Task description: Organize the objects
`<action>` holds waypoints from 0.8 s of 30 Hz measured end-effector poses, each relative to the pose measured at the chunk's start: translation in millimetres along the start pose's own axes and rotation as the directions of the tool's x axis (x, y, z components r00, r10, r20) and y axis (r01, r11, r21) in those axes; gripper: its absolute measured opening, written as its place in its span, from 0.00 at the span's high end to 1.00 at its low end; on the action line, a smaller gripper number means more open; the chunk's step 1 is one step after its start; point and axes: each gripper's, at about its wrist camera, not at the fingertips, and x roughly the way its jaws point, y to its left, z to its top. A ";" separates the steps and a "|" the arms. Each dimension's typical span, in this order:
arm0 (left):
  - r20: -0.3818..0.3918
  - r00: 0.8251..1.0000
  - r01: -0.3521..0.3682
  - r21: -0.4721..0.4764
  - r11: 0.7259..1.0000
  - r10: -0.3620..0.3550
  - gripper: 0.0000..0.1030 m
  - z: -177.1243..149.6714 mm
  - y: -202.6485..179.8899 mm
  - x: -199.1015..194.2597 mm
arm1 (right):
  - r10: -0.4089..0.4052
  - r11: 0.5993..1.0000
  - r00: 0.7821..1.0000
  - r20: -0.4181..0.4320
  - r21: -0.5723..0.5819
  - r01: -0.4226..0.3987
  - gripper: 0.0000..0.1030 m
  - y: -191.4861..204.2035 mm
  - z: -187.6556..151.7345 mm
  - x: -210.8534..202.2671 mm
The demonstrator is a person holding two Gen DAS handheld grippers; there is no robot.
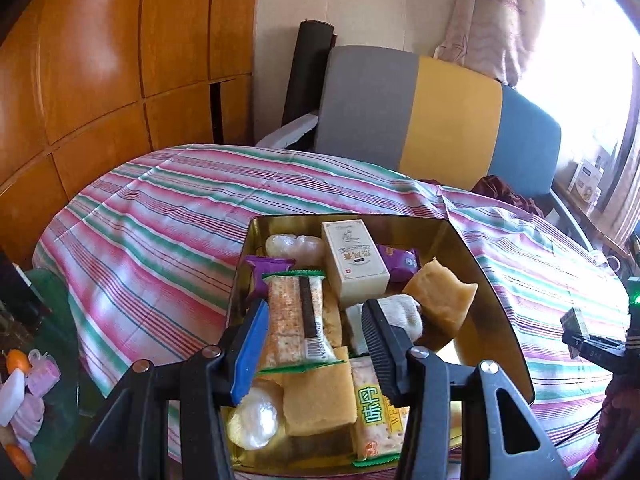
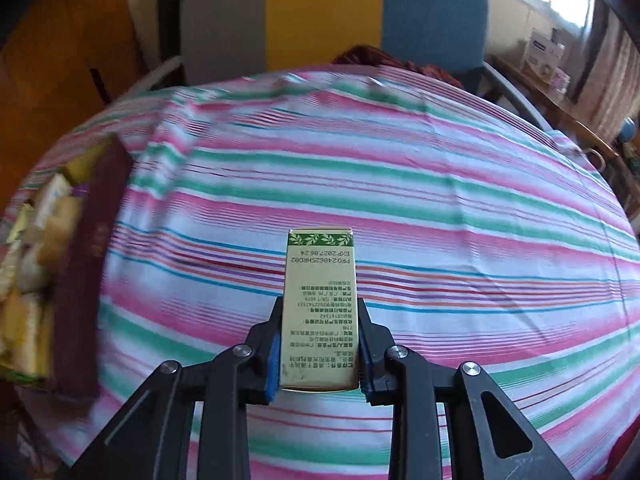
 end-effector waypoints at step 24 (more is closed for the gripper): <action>-0.040 0.999 -0.006 -0.188 0.982 -0.002 0.30 -18.1 53.4 -2.9 | 0.203 0.925 0.979 -0.019 -0.325 -0.199 0.30 222.4 -14.0 -2.5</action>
